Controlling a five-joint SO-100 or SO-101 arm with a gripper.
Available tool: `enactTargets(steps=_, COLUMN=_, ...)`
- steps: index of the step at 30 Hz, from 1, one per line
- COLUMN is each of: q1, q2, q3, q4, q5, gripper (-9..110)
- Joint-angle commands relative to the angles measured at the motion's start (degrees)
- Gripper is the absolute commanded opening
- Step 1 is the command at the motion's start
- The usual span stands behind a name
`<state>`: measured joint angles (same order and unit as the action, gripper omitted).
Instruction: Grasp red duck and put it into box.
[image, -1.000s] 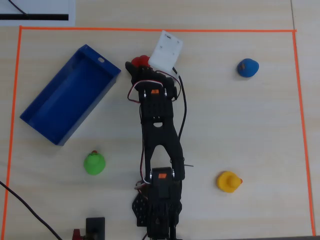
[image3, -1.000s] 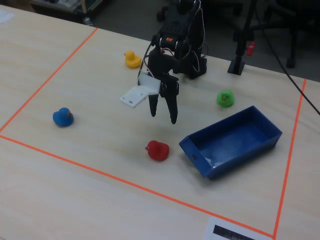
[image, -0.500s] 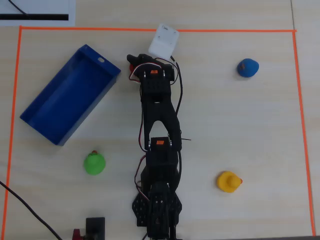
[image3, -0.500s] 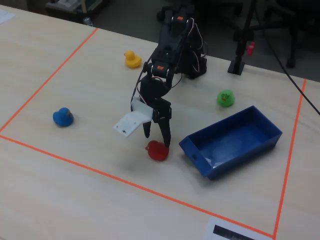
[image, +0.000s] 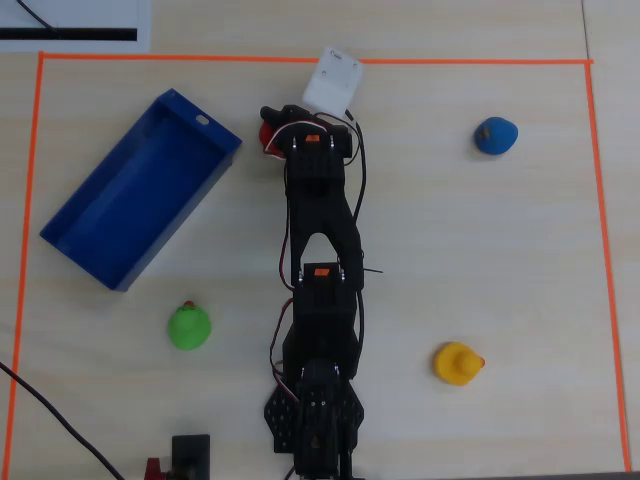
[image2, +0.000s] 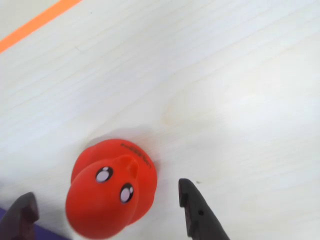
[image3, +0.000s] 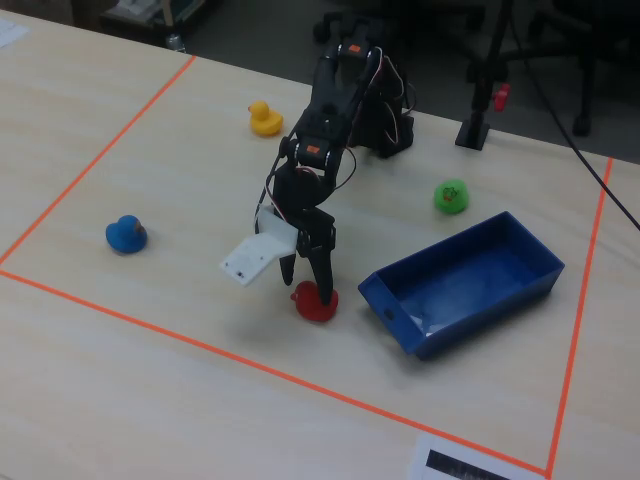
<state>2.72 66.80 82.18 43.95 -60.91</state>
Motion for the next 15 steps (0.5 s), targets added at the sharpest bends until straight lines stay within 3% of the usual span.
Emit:
enactTargets(steps=1, q1=-0.5, q2=0.0, q3=-2.8, q4=-1.8, q5=0.8, gripper=36)
enactTargets(steps=4, q1=-0.6, q2=-0.2, q3=-2.5, q4=-3.0, q5=1.2, gripper=29)
enactTargets(steps=10, q1=-1.1, q2=0.4, q3=-1.9, q4=-3.3, q5=3.0, gripper=2)
enactTargets(steps=15, q1=-2.5, q2=6.4, q3=0.0, q4=-1.1, q5=7.0, gripper=0)
